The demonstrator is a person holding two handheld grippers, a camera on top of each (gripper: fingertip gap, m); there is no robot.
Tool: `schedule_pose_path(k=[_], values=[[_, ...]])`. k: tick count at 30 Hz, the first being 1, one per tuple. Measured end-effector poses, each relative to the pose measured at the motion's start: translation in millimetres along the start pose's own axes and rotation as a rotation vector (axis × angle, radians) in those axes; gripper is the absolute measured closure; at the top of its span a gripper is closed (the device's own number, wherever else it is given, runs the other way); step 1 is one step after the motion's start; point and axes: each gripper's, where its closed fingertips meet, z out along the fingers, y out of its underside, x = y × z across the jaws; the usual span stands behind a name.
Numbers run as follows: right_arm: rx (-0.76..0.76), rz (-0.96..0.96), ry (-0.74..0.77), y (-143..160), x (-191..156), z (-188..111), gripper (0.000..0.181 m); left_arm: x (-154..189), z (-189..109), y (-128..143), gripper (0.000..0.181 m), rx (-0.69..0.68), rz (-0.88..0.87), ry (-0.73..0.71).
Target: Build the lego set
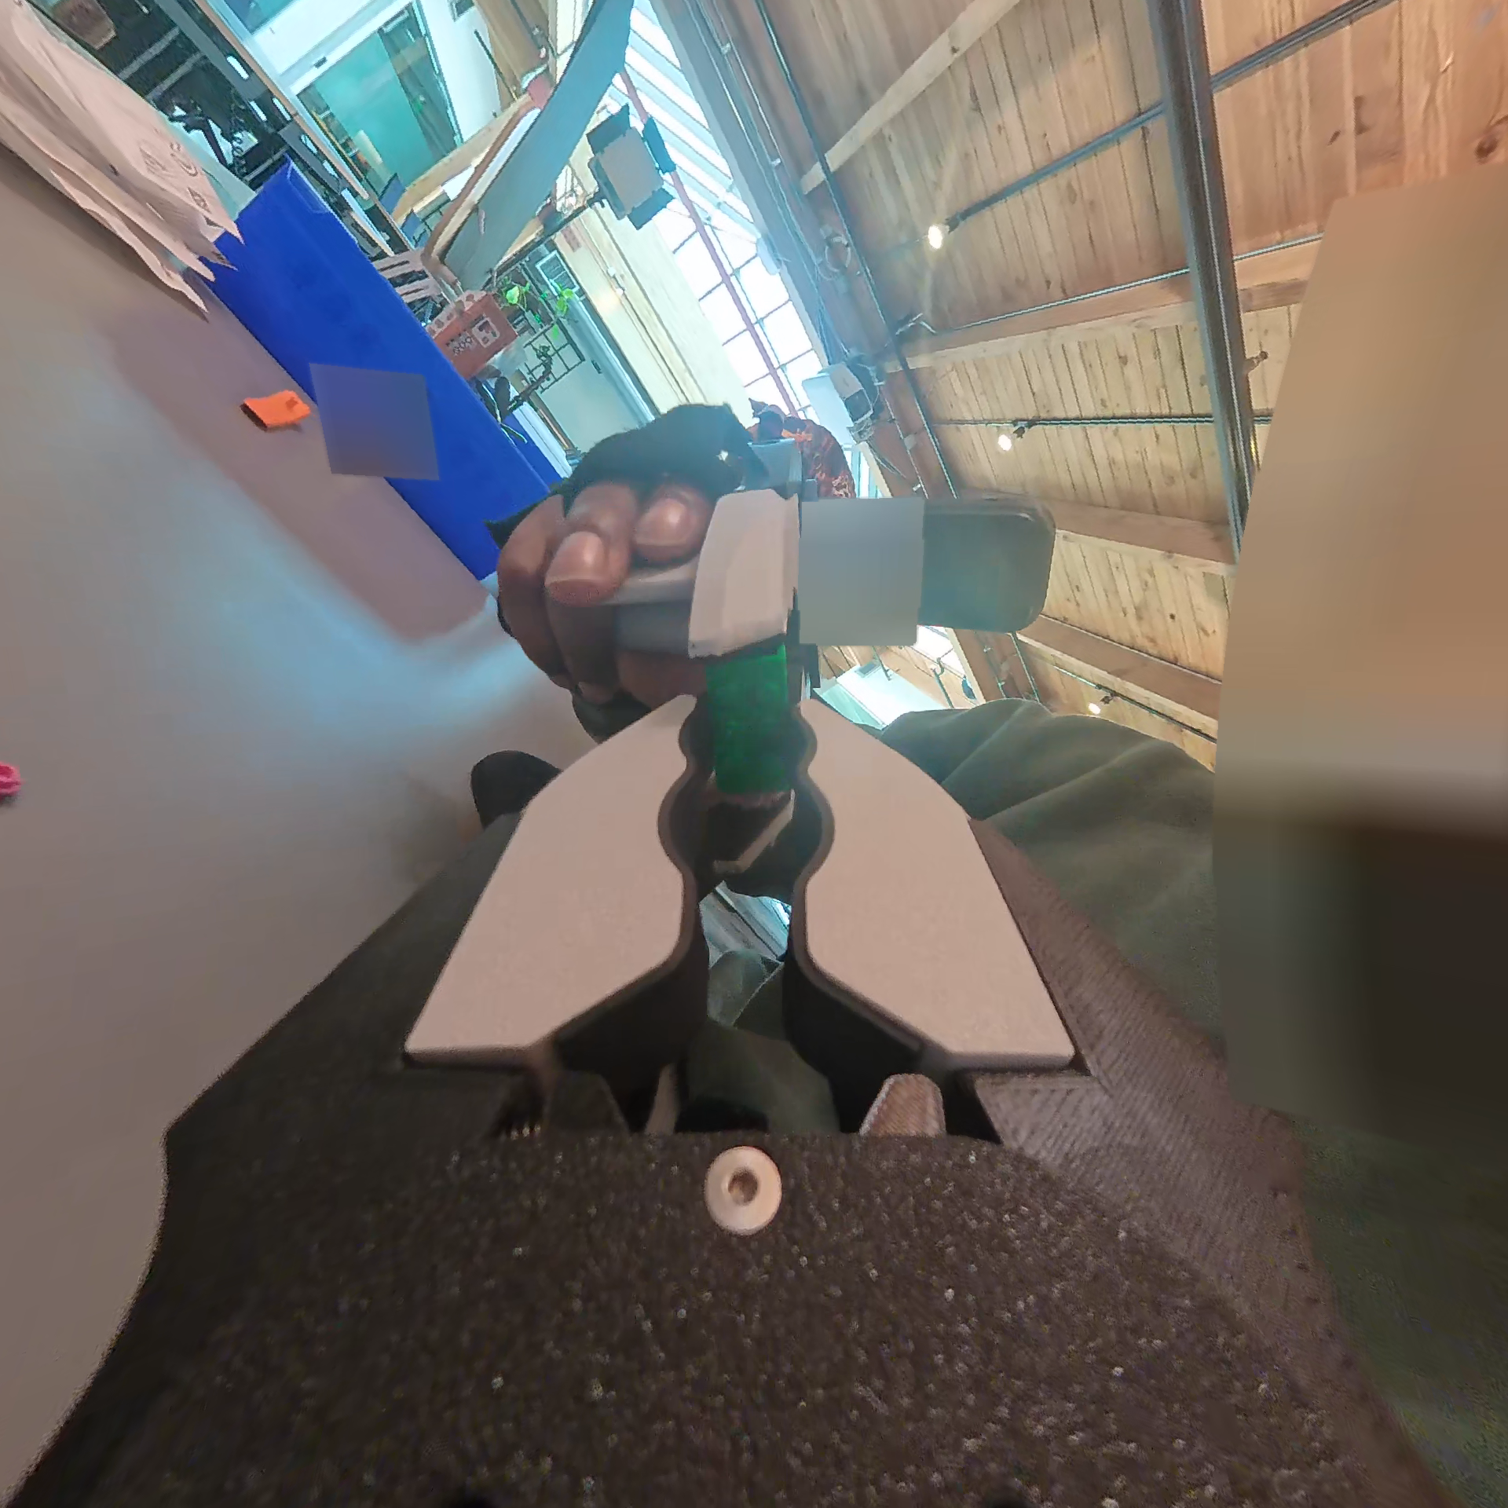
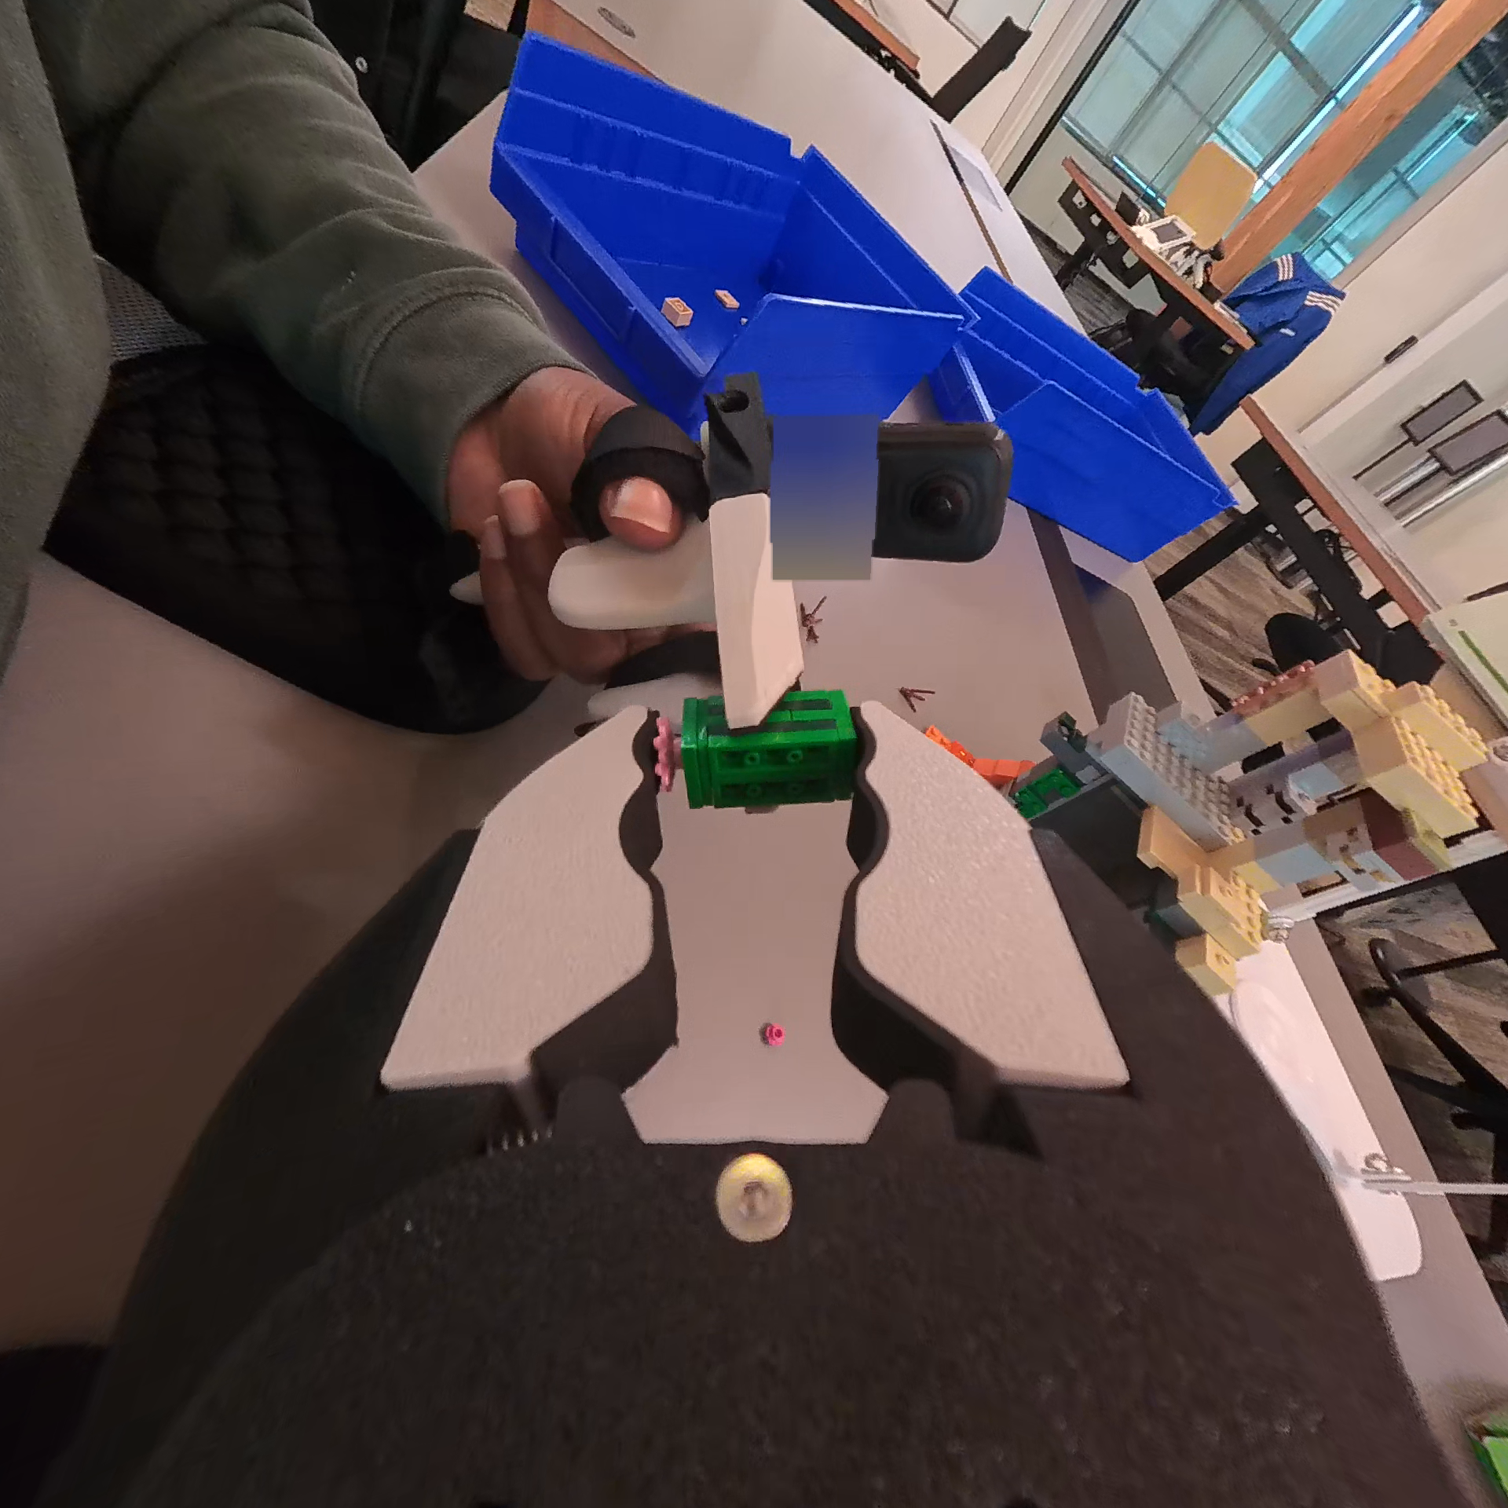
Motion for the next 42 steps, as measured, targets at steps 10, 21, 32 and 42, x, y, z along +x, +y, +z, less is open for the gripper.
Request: schedule_pose_path(k=[10, 21, 32, 42], values=[[0.030, 0.095, -0.006, -1, 2, 1, 0.139, 1, -1, -2, 0.164, 0.034, -0.048, 0.015], [0.050, 0.163, 0.000, 2, 2, 1, 0.139, -2, 0, -2, 0.163, 0.050, -0.077, 0.016], [0.012, 0.146, 0.028, 4, 4, -5, 0.127, -4, -4, -7, 0.164, 0.078, -0.084, 0.014], [0.006, 0.115, 0.054, 7, 6, -8, 0.139, -6, -2, -6, 0.164, 0.073, -0.108, 0.015]])
